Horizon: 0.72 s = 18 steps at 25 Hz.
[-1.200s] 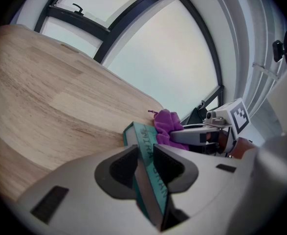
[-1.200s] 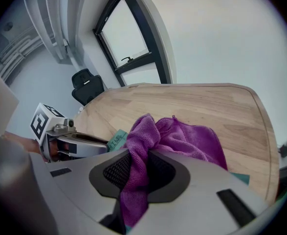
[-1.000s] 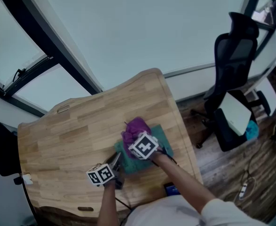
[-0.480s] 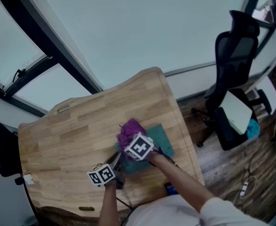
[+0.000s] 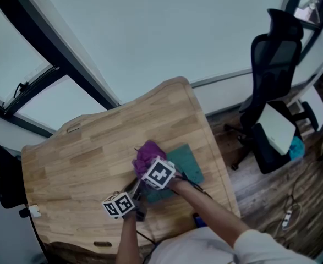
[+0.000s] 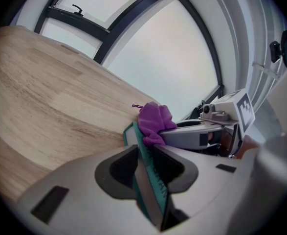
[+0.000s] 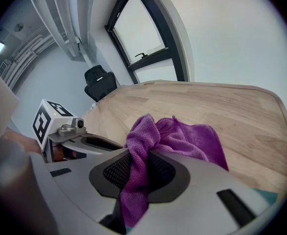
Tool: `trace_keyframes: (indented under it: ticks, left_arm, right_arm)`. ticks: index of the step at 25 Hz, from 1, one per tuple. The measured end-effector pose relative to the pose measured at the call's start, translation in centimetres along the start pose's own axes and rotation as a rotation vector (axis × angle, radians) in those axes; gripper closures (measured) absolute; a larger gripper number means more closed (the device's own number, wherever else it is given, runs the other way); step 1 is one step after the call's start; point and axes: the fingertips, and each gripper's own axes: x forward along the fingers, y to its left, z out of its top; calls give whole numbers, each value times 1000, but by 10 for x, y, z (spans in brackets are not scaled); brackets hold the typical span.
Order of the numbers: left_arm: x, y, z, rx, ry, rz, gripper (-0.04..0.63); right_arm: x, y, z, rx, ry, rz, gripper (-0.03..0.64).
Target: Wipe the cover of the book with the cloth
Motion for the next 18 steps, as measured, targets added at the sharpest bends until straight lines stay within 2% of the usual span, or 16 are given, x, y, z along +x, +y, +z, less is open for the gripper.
trace_keyframes:
  ticks: [10,15,18]
  left_arm:
    - [0,0,1,0,-2,-1,492]
    - [-1,8,-2,10,-1,26,492]
    - [0,5,0,11,-6,18,492]
  right_arm:
    - [-1,-1,-7,-6,12,-19,538]
    - [-3,5,-12,2,3,-6,539]
    - [-5,8,-16,9,-1,-1,540]
